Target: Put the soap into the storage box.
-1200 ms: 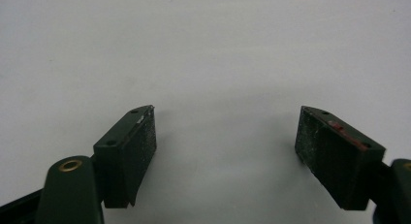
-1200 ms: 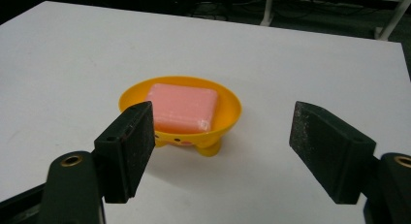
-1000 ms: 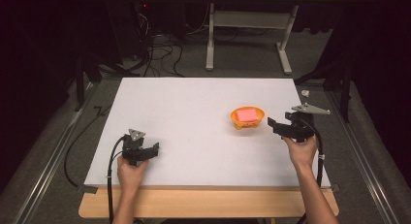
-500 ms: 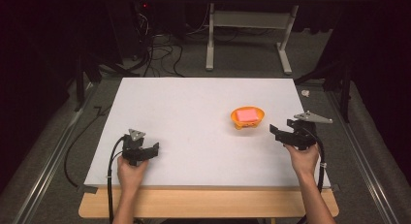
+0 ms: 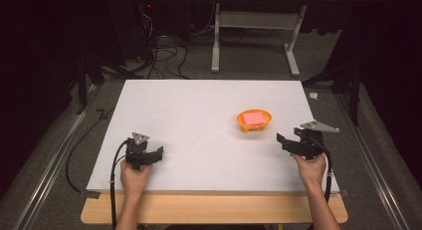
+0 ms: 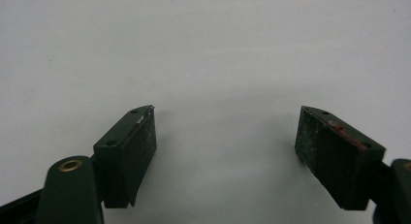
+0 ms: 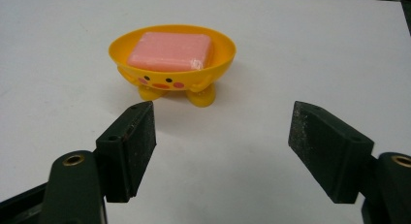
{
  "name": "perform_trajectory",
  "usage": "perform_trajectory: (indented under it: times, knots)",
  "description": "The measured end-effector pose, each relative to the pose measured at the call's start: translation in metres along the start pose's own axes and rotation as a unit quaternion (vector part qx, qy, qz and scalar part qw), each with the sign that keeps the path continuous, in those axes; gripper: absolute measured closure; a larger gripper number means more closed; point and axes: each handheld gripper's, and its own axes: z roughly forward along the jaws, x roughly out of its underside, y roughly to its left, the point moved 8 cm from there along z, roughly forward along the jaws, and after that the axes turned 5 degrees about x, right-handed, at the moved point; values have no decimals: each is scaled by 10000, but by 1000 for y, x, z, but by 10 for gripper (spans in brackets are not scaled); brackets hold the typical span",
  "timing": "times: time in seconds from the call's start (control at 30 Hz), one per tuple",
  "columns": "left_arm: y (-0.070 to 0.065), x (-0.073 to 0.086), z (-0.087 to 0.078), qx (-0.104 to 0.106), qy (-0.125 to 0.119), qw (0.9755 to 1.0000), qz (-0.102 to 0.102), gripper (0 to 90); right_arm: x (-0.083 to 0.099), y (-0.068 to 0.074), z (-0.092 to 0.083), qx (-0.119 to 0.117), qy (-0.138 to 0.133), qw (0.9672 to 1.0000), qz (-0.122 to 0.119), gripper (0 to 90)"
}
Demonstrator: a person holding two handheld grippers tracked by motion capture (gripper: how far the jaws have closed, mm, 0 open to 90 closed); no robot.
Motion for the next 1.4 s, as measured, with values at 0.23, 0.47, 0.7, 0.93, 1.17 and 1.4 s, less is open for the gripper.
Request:
perform_trajectory:
  times: [0.23, 0.47, 0.7, 0.93, 1.17, 1.4]
  knots:
    - [0, 0, 0, -1, -8, 10000, 1, 229, 6, 1, 2, -11, 34, 10000, 2, 262]
    - [0, 0, 0, -1, -8, 10000, 0, 229, 15, 0, 8, -3, 91, 10000, -6, 266]
    - [0, 0, 0, -2, -7, 10000, 2, 229, 23, 0, 12, 10, 196, 9998, 50, 270]
    - [0, 0, 0, -3, -6, 10000, 3, 229, 33, 0, 17, 12, 324, 9995, 3, 282]
    - [0, 0, 0, -2, -7, 10000, -1, 229, 41, 0, 23, 73, 422, 9991, -43, 286]
    - [0, 0, 0, -1, 4, 10000, 5, 229, 49, 0, 28, 150, 547, 9983, -105, 289]
